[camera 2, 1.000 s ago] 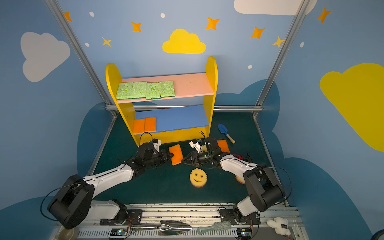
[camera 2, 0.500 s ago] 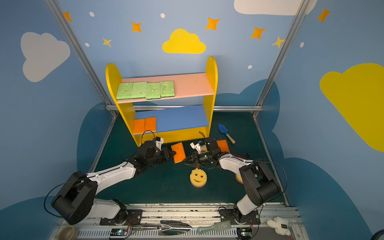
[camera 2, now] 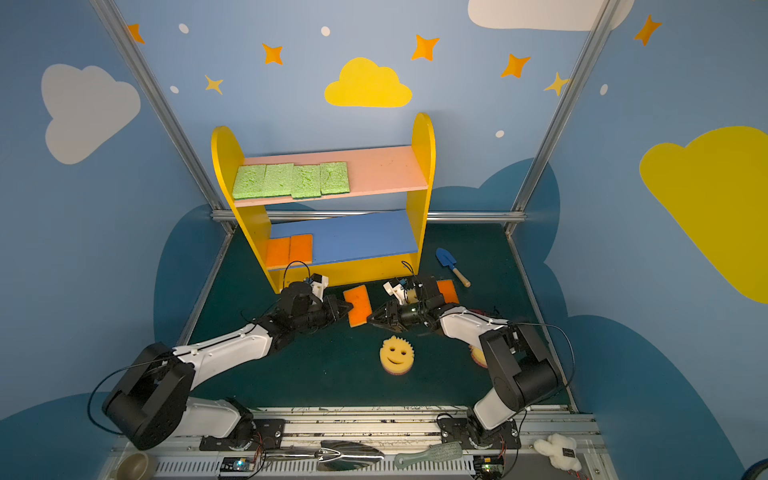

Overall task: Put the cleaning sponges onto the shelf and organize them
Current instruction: 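Take the orange sponge from the left gripper with the right gripper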

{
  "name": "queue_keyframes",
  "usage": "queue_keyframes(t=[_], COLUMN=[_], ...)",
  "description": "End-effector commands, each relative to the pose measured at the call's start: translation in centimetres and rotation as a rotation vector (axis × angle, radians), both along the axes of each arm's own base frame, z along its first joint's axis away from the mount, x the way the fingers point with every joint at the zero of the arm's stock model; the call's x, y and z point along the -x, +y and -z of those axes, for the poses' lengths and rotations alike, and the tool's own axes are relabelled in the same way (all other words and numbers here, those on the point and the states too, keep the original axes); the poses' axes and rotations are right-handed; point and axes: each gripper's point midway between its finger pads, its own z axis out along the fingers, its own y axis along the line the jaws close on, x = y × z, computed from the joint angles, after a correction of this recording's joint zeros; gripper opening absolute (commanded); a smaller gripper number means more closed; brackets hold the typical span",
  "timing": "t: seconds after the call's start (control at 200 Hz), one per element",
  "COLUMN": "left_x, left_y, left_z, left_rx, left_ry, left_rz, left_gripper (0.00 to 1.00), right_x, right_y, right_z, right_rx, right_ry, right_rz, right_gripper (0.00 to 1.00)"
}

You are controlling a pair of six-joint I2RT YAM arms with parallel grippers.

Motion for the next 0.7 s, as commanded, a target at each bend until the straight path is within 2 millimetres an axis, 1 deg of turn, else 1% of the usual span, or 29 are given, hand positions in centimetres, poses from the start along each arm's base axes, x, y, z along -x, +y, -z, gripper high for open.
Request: queue_keyframes(t=[0.0, 0.25, 0.41, 0.506, 0.591, 0.696], left_x=[-0.06, 0.00, 0.13, 0.24, 0.33, 0.45], left_y=[-0.85, -0.94, -1.22, -1.39, -1.54, -1.63], left_z=[-0.90, -0.72, -0.53, -0.51, -0.59, -0.85], left_rx=[0.031, 0.025, 0.027, 0.028, 0.033, 0.034], left_ry=[-0.020, -0.016, -0.008, -0.008, -0.014, -0.023], left_rz=[0.020, 0.020, 0.032, 0.037, 0.041, 0.041], left_gripper=[0.03, 0.03, 0.03, 0.03, 0.03, 0.06], right_x=[-0.78, -1.05, -1.10, -1.06, -1.06, -0.89], right_y=[0.27, 0.02, -0.11, -0.24, -0.38, -0.53], right_z=[-0.76, -0.42, -0.38, -0.43, -0.52, -0.81], right_rx=[-0.014, -0.007, -0.006, -0.005, -0.004, -0.006], right_ry=[-0.028, -0.018, -0.016, -0.020, -0.022, -0.028], right_rz=[0.005, 0.015, 0.021, 0.025, 0.030, 0.033], right_gripper=[0.41, 0.26, 0.11, 0.00, 0.00, 0.00])
